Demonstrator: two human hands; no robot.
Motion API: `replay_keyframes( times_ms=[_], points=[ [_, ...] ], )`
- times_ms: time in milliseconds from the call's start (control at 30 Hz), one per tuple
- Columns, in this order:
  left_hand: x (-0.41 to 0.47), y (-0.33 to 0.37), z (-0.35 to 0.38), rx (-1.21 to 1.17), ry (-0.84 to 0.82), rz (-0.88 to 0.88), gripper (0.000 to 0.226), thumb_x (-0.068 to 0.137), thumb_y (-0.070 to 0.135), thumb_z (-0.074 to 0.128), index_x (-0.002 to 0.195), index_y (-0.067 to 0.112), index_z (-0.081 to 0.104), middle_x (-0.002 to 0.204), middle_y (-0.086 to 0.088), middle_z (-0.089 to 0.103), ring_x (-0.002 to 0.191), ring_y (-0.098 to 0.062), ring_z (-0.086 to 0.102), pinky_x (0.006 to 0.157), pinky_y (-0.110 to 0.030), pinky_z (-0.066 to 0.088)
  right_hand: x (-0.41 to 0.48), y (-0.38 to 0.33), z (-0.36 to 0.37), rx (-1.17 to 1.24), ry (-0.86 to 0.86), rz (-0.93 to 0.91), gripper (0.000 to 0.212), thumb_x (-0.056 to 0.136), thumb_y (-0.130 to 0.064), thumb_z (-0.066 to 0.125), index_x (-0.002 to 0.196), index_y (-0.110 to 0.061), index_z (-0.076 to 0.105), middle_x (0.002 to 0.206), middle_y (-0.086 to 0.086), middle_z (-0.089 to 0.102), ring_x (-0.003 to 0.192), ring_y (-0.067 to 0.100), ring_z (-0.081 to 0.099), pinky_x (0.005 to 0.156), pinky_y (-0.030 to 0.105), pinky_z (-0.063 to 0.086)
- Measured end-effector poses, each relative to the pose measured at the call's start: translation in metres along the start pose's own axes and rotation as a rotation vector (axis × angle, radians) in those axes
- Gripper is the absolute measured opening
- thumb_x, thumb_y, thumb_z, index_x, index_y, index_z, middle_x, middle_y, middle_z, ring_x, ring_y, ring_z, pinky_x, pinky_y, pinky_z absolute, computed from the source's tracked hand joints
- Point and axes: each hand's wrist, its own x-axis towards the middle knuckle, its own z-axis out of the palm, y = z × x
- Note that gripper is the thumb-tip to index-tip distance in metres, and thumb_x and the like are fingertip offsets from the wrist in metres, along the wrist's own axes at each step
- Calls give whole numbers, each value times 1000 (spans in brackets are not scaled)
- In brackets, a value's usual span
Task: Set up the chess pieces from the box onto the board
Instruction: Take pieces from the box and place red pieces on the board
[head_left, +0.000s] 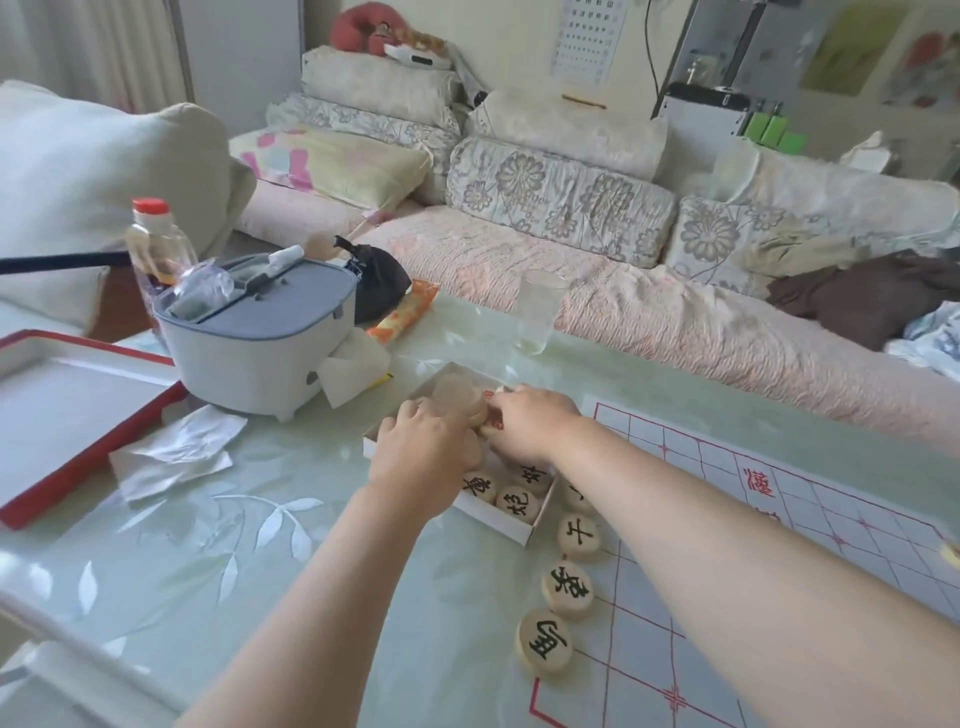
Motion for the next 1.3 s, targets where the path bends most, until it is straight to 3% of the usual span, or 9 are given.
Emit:
replay_keyframes(
  times_ms=[333, 433, 533, 600, 667, 900, 1000, 1133, 1300],
  points=[
    [-1, 12, -7, -69, 47, -16, 49, 92, 30, 47, 140, 29, 38, 134, -3, 47, 124, -27, 39, 99, -37, 31, -17, 15, -14, 347, 34, -9, 40, 75, -32, 76, 104, -24, 51, 109, 0, 55, 93, 19, 55, 72, 30, 42],
    [4, 23, -13, -374, 66, -61, 51, 93, 32, 49, 142, 31, 38, 134, -3, 51, 121, -25, 47, 95, -37, 38, -28, 21, -27, 573, 78, -52, 44, 74, -27, 82, 111, -26, 58, 102, -6, 62, 82, 9, 59, 63, 19, 43],
    [7, 33, -19, -759, 44, -131, 47, 94, 31, 55, 139, 30, 44, 113, 1, 65, 95, -16, 65, 70, -26, 45, -37, 23, -37, 668, 156, -104, 44, 76, -20, 79, 117, -27, 64, 101, -14, 62, 71, -5, 55, 60, 4, 38],
    [7, 36, -21, -1012, 47, -202, 42, 93, 25, 59, 134, 26, 51, 94, -2, 72, 74, -14, 71, 59, -28, 51, -40, 25, -40, 632, 198, -135, 48, 78, -21, 78, 123, -26, 64, 106, -13, 63, 74, -3, 58, 65, 4, 38],
    [8, 36, -22, -1189, 43, -293, 39, 90, 15, 61, 128, 22, 56, 91, -6, 72, 68, -16, 71, 65, -35, 57, -41, 28, -42, 611, 190, -133, 60, 79, -25, 80, 134, -26, 58, 111, -12, 63, 80, 5, 59, 75, 13, 41],
    [8, 23, -21, -1215, -42, -449, 45, 86, 2, 57, 125, 25, 59, 102, -7, 66, 66, -14, 61, 49, -22, 47, -38, 51, -27, 196, -15, -49, 47, 91, -11, 56, 135, -29, 58, 132, -5, 61, 119, 16, 57, 99, 31, 46],
    [9, 18, -23, -1265, -96, -466, 51, 83, -1, 64, 129, 21, 57, 103, -10, 65, 72, -17, 61, 47, -21, 44, -36, 49, -13, 121, -65, -86, 59, 87, -2, 52, 136, -33, 56, 130, -5, 55, 119, 18, 56, 95, 36, 49],
    [10, 19, -23, -1310, -118, -456, 62, 76, 4, 77, 132, 14, 51, 96, -5, 63, 73, -12, 57, 54, -23, 44, -26, 42, -12, -30, -76, -105, 57, 86, -14, 66, 137, -36, 54, 112, -4, 44, 106, 22, 59, 80, 34, 51],
    [11, 24, -19, -1234, -80, -397, 57, 75, 10, 79, 126, 16, 55, 100, 0, 67, 79, -11, 60, 55, -22, 44, -17, 31, -6, -132, -105, -97, 50, 87, -9, 65, 133, -29, 59, 123, 5, 46, 105, 26, 59, 77, 33, 49]
  ],
)
